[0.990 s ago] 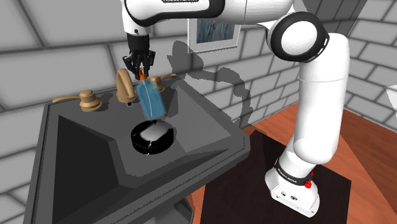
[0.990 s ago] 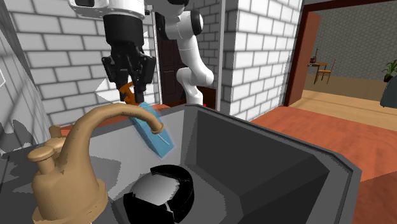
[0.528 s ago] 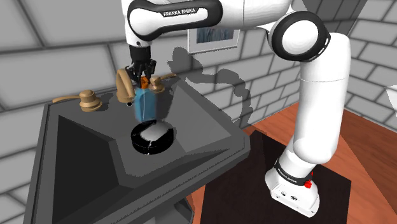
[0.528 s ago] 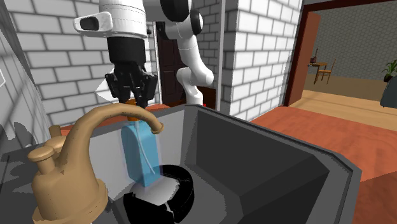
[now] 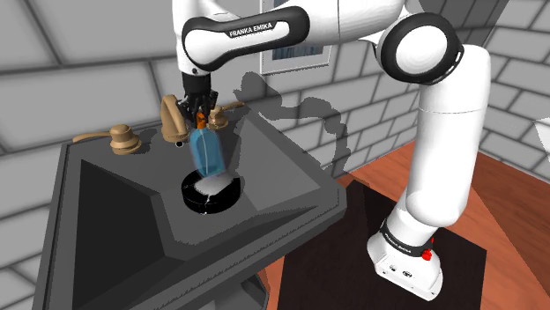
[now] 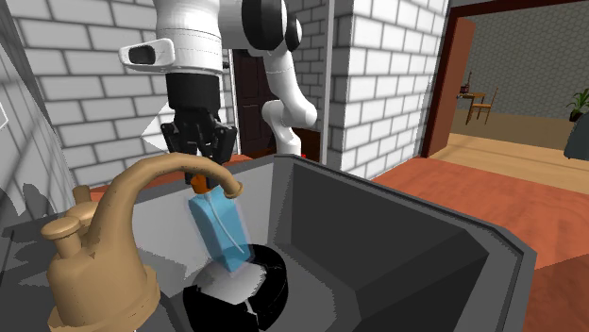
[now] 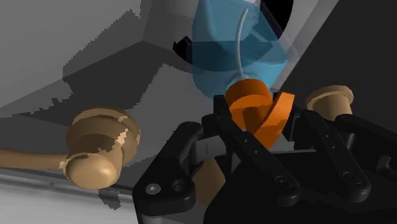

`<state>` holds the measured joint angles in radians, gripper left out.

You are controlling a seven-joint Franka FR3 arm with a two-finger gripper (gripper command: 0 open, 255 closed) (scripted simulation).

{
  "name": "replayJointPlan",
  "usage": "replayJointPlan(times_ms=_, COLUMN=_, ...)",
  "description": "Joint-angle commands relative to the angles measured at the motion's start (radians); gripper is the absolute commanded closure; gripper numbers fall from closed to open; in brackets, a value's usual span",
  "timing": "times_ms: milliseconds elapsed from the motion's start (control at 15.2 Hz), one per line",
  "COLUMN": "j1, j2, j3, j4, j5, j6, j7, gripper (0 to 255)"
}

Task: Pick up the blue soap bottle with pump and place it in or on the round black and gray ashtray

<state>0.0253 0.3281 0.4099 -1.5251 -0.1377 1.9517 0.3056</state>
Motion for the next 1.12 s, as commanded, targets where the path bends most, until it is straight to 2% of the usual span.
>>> replayJointPlan(times_ms=0, j1=0.001, j2=0.031, j3=-0.003, j4=-0.024, j5=-0.002, j6=0.028, j7=0.000, gripper=255)
replayJointPlan(times_ms=198, j1=0.002, j2=0.037, j3=-0.007, j4=-0.053, j5=-0.005, j6=0.063, j7=0.002, gripper=255)
replayJointPlan(times_ms=660, j1=0.008, j2=0.036, j3=-0.014, j4=-0.053, j5=-0.002, j6=0.064, j7=0.000, gripper=255)
replayJointPlan(times_ms=726, j1=0.007, j2=0.028, j3=-0.012, j4=-0.062, j5=0.001, j6=0.065, j7=0.002, gripper=0)
replayJointPlan(times_ms=858, j1=0.034, j2=0.071, j3=-0.010, j4=-0.004, j5=-0.020, j6=0.046, j7=0.029, gripper=0)
replayJointPlan(times_ms=990, j1=0.043, j2=0.067, j3=-0.005, j4=0.007, j5=-0.022, j6=0.029, j7=0.041, gripper=0)
replayJointPlan(times_ms=1056, j1=-0.010, j2=0.039, j3=0.008, j4=-0.053, j5=-0.011, j6=0.063, j7=0.006, gripper=0)
